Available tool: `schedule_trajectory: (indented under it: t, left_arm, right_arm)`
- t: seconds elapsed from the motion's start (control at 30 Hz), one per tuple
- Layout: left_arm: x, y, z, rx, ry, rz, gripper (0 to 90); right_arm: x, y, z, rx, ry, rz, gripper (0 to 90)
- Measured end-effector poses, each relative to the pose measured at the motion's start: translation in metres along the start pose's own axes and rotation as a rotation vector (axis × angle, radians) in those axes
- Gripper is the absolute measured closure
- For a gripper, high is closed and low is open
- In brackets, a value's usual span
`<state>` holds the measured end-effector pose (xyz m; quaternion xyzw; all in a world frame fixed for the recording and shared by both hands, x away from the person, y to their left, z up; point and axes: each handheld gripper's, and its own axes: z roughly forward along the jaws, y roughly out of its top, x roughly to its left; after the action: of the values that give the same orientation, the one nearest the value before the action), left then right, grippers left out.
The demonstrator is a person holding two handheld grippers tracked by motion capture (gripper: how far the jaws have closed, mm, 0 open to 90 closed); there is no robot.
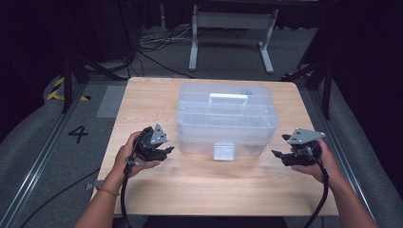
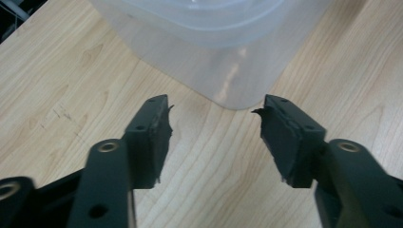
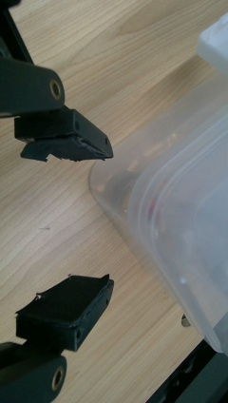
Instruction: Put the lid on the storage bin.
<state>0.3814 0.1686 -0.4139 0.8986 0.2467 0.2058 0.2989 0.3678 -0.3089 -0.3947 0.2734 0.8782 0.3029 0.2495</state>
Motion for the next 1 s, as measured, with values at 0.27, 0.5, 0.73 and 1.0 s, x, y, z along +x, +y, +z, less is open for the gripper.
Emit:
schedule_trajectory:
  t: [0.27,0.5,0.73,1.0]
  left_arm:
    - [-0.006,-0.013,-0.003,0.020,-0.007,0.014,27.8]
    - [-0.010,-0.034,-0.005,0.064,-0.007,0.016,17.5]
    - [-0.013,-0.051,-0.007,0.040,-0.008,-0.015,18.0]
    - [-0.015,-0.077,-0.010,0.055,-0.037,-0.081,17.9]
  right_arm:
    - [-0.002,-0.016,-0.007,0.007,-0.024,0.014,30.1]
    - [-0.002,-0.035,-0.011,0.004,-0.019,0.022,26.9]
    - [-0.001,-0.055,-0.011,0.021,-0.039,0.059,25.6]
    - [-0.002,-0.092,-0.004,0.044,-0.023,0.143,23.8]
